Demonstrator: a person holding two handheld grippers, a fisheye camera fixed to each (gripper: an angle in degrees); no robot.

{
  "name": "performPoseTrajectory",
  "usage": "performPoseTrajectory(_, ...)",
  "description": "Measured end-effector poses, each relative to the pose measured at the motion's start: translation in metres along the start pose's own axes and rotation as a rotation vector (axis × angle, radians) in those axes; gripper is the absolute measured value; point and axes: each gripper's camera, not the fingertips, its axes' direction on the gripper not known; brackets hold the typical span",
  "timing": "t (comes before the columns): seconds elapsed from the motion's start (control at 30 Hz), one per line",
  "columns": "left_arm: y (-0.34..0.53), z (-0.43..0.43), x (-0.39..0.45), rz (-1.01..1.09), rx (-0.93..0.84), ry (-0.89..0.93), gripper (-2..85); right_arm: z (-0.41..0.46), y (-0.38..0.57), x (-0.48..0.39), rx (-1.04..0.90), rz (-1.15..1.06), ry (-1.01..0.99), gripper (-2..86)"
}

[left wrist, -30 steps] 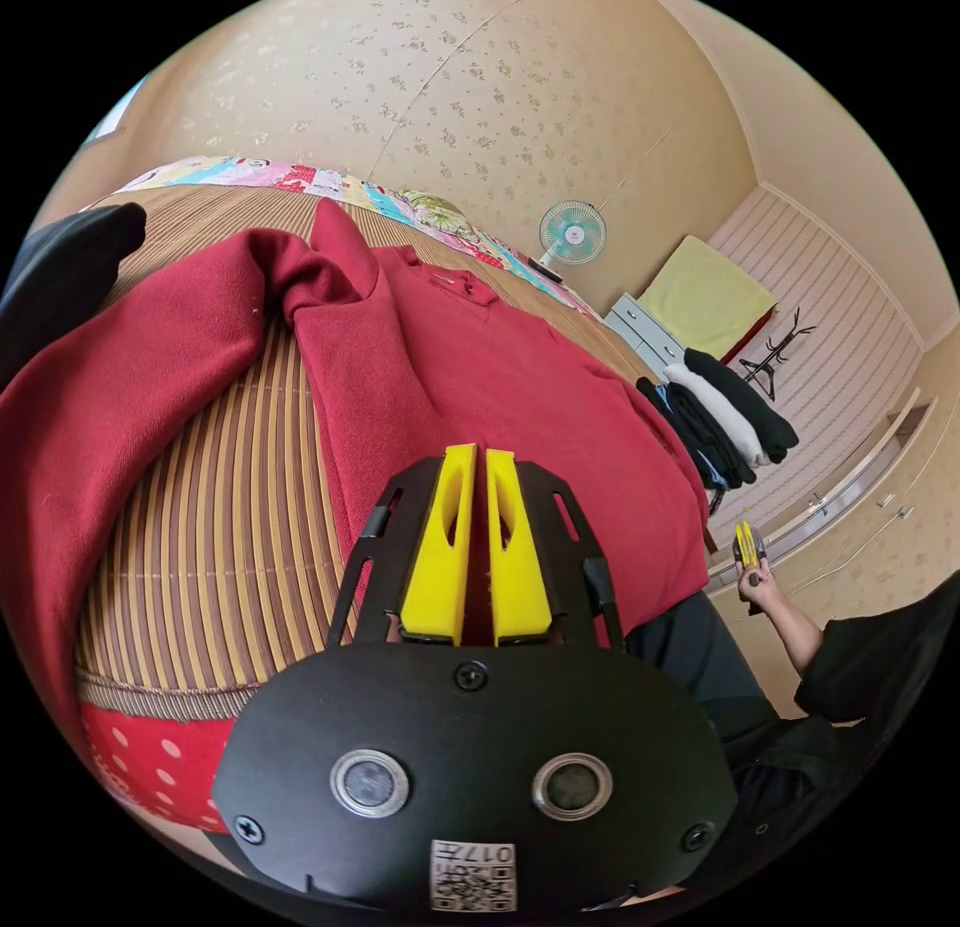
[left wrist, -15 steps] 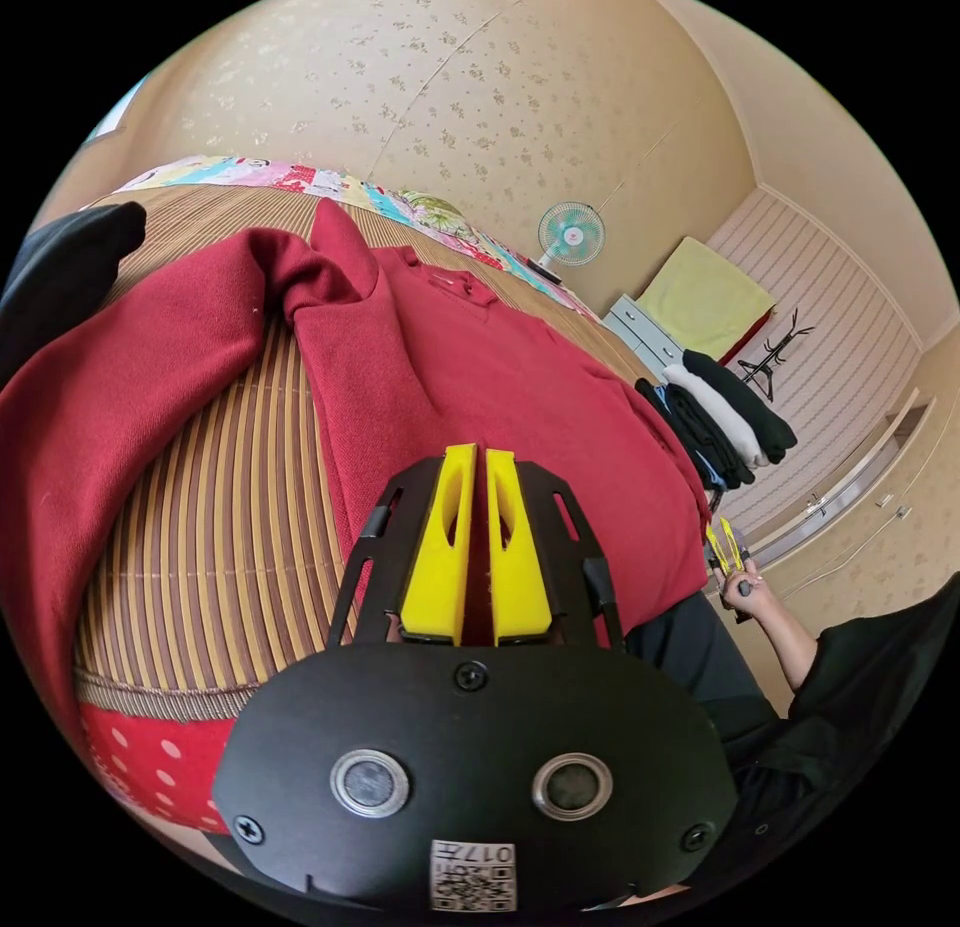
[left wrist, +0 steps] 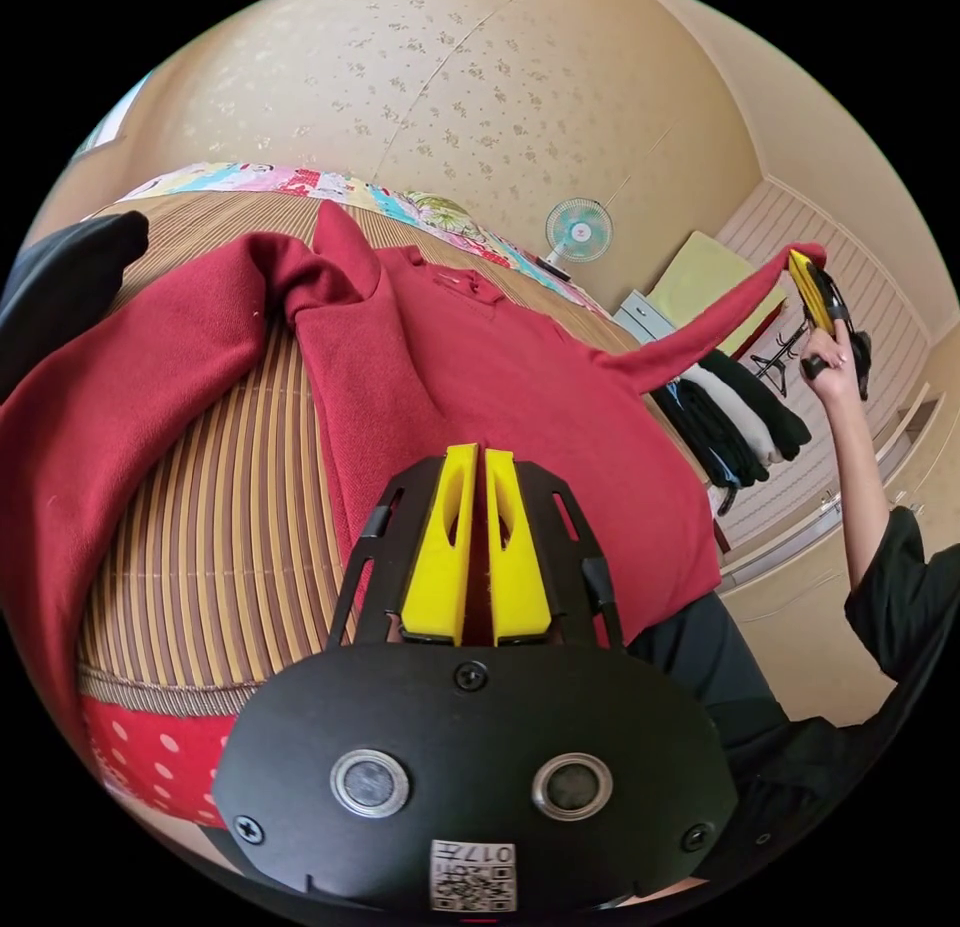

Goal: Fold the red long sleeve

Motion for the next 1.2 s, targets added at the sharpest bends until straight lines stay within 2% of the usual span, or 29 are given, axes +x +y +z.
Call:
performPoseTrajectory(0.07,0.0,0.0,-0.002,-0.005,0.001,0.013,0.2,0.097,0.048,-0.062,-0.262,-0.15,-0.175,5.4)
performPoseTrajectory(0.17,0.001,0.0,-0.005,-0.012,0.003,0.028,0.2,0.177,0.149,-0.105,-0.575,-0.188,-0.279,8.1)
performPoseTrajectory(0.27,0.001,0.001,-0.006,-0.015,0.003,0.033,0.2,0.189,0.234,-0.097,-0.609,-0.099,-0.241,8.3)
performPoseTrajectory(0.37,0.001,0.003,-0.006,-0.015,0.002,0.033,0.2,0.183,0.277,-0.068,-0.61,0.014,-0.157,8.5)
performPoseTrajectory(0.5,0.001,0.004,-0.008,-0.017,0.002,0.039,0.2,0.176,0.281,-0.044,-0.58,0.088,0.052,8.9)
performPoseTrajectory(0.57,0.0,0.005,-0.008,-0.017,0.001,0.04,0.1,0.184,0.271,-0.043,-0.564,0.052,0.199,9.1)
performPoseTrajectory(0.7,0.0,0.007,-0.009,-0.019,0.001,0.044,0.0,0.224,0.255,-0.046,-0.559,-0.052,0.363,9.9)
performPoseTrajectory(0.83,-0.001,0.008,-0.01,-0.021,0.001,0.048,0.1,0.311,0.25,-0.031,-0.694,-0.115,0.523,11.4)
performPoseTrajectory(1.0,-0.002,0.01,-0.012,-0.024,0.001,0.058,0.0,0.391,0.269,0.018,-0.9,-0.116,0.623,4.5)
performPoseTrajectory(1.03,-0.003,0.011,-0.013,-0.026,0.001,0.062,0.0,0.396,0.268,0.026,-0.883,-0.128,0.66,3.7)
performPoseTrajectory(1.1,-0.003,0.012,-0.014,-0.03,0.0,0.071,-0.1,0.395,0.262,0.043,-0.824,-0.053,0.754,3.3)
performPoseTrajectory(1.17,-0.004,0.013,-0.015,-0.031,-0.001,0.075,-0.3,0.375,0.258,0.07,-0.684,0.066,0.913,3.2)
performPoseTrajectory(1.2,-0.005,0.014,-0.015,-0.031,-0.002,0.074,-0.3,0.372,0.26,0.08,-0.684,0.099,0.921,3.3)
